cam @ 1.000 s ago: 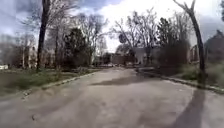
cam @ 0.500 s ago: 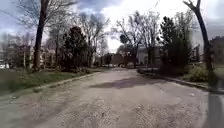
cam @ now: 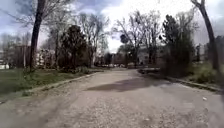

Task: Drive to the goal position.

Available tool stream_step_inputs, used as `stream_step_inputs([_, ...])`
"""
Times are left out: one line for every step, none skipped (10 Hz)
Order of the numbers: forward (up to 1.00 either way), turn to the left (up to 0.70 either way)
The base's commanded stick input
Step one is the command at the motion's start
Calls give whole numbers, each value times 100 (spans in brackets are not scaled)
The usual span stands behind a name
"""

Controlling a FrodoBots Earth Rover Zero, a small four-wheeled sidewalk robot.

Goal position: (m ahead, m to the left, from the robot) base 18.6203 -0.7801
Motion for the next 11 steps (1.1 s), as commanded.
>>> stream_step_inputs([70, 0])
stream_step_inputs([70, 0])
stream_step_inputs([70, 0])
stream_step_inputs([70, 0])
stream_step_inputs([70, 0])
stream_step_inputs([70, 0])
stream_step_inputs([70, 0])
stream_step_inputs([70, 0])
stream_step_inputs([70, 0])
stream_step_inputs([70, 0])
stream_step_inputs([70, 0])
